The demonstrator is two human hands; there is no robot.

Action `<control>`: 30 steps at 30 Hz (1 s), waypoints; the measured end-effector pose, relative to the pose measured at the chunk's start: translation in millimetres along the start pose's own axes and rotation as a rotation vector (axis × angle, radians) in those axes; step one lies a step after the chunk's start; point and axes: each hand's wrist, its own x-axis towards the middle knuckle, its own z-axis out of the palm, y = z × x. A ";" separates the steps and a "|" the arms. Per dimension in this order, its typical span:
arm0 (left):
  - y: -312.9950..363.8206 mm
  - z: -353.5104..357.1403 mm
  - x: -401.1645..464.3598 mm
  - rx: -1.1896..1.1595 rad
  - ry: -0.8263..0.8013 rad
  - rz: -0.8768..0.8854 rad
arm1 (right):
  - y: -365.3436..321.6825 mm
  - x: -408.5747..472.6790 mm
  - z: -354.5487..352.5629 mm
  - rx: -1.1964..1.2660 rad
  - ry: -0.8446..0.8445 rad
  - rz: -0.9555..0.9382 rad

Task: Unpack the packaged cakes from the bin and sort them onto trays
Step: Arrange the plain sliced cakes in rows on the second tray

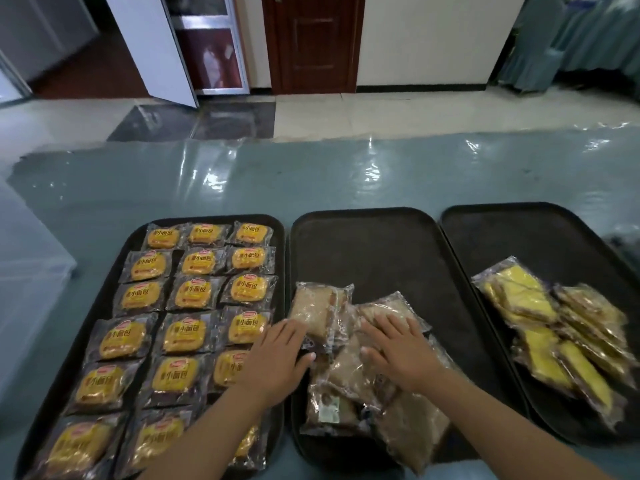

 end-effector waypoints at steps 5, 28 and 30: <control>13.7 11.2 26.9 -0.057 -0.032 -0.014 | 4.6 23.0 -5.5 0.036 0.071 -0.071; -34.3 -21.9 209.0 0.193 -0.003 0.153 | 31.8 184.3 -49.0 0.044 0.042 -0.212; -37.6 -27.2 221.5 0.249 0.023 0.131 | 37.1 194.1 -48.0 0.011 0.047 -0.211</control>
